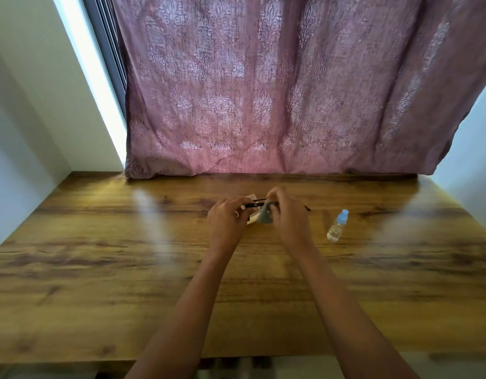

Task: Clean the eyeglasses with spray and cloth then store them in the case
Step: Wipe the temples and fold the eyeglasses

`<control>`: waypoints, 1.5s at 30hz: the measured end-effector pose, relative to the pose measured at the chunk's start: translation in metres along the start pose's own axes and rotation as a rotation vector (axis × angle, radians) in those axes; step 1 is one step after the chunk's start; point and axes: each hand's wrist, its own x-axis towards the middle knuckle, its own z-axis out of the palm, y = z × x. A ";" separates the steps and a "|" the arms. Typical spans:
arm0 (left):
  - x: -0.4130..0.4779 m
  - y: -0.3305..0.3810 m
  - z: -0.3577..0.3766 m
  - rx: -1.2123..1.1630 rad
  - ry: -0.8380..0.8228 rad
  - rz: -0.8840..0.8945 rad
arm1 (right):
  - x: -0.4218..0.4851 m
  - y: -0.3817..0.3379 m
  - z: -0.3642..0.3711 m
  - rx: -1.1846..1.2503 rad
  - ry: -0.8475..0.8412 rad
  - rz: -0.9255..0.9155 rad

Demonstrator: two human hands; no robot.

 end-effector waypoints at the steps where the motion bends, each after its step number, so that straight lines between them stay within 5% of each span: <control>1: 0.000 0.000 0.000 0.010 -0.010 0.007 | 0.000 -0.003 0.003 -0.002 -0.031 -0.006; 12: -0.002 -0.011 -0.004 -0.024 -0.011 0.010 | 0.002 0.016 -0.017 -0.069 0.059 0.238; 17: 0.002 -0.011 -0.004 -0.018 0.003 0.037 | -0.003 -0.008 0.009 -0.097 -0.086 0.015; 22: -0.004 -0.017 -0.005 0.004 -0.024 0.047 | -0.005 0.002 0.005 -0.116 -0.094 0.006; 29: -0.003 -0.024 -0.011 -0.027 -0.002 0.030 | -0.002 0.037 -0.019 -0.130 -0.021 0.228; 38: -0.006 -0.010 -0.006 0.013 0.001 0.070 | -0.008 -0.017 0.002 -0.134 -0.093 -0.082; 45: -0.003 -0.014 -0.011 0.027 0.008 0.011 | 0.004 0.029 -0.030 -0.149 -0.025 0.258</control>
